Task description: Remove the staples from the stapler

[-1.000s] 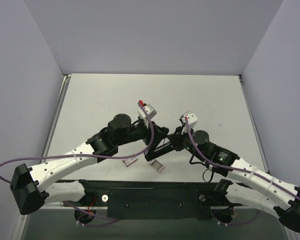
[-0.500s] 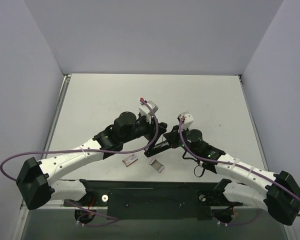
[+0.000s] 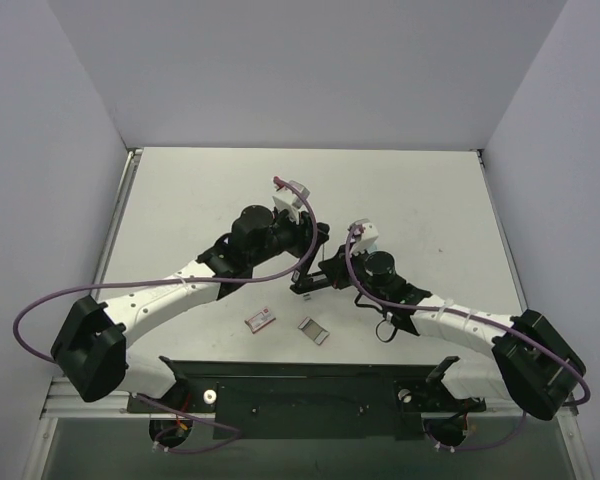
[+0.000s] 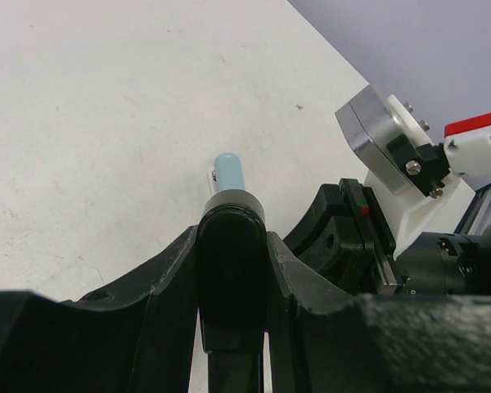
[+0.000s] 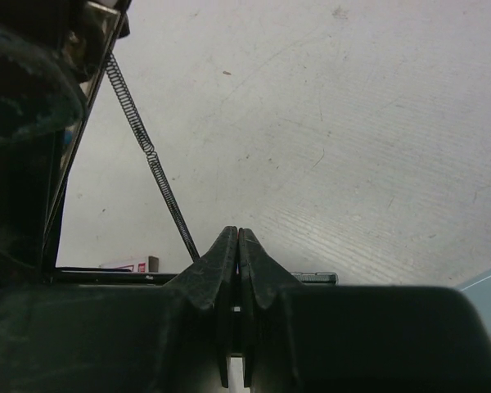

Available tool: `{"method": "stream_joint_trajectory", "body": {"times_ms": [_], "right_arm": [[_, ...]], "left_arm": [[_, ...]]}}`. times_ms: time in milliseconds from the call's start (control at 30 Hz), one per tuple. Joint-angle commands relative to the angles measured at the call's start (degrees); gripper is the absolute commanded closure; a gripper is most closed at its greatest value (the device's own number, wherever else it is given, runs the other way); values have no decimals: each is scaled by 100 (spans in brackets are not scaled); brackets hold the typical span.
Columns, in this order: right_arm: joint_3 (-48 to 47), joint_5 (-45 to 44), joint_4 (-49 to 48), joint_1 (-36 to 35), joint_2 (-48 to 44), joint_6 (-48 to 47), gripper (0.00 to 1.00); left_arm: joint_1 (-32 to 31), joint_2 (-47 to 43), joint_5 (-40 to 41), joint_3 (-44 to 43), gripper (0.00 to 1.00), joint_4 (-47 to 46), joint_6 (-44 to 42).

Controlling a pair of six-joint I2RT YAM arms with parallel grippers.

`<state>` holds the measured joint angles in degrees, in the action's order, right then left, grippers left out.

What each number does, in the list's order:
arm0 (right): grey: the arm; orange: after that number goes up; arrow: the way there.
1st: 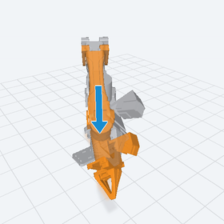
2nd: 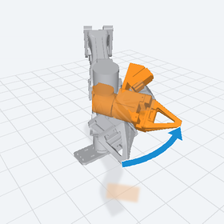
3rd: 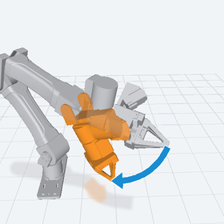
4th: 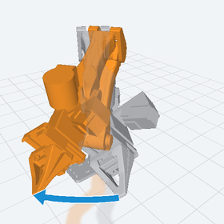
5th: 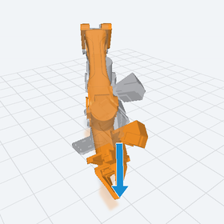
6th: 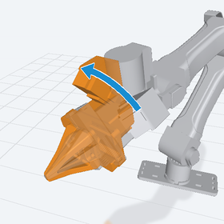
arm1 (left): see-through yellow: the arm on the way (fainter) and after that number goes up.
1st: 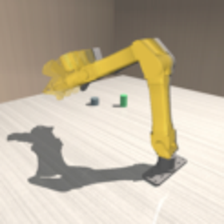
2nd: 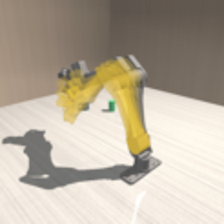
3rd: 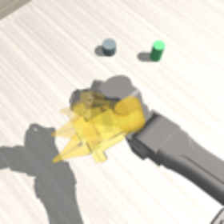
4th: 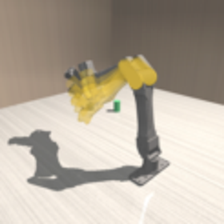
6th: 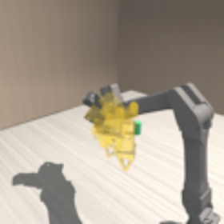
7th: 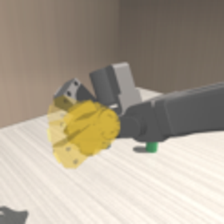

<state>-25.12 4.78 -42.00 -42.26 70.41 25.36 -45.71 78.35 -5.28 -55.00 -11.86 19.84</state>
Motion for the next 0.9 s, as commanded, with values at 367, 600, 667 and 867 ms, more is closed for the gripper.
{"method": "stream_joint_trajectory", "body": {"times_ms": [367, 600, 667, 867], "right_arm": [[-124, 717, -1169, 201, 1185, 609, 100], [-397, 876, -1328, 201, 1493, 680, 100], [-476, 911, -1337, 201, 1537, 680, 100], [-722, 937, -1346, 201, 1651, 584, 100]], "left_arm": [[537, 743, -210, -1100, 100, -1899, 293], [625, 1156, -325, -1425, 100, -2031, 372], [625, 1244, -325, -1478, 100, -2048, 372], [660, 1551, -447, -1662, 100, -2031, 416]]}}
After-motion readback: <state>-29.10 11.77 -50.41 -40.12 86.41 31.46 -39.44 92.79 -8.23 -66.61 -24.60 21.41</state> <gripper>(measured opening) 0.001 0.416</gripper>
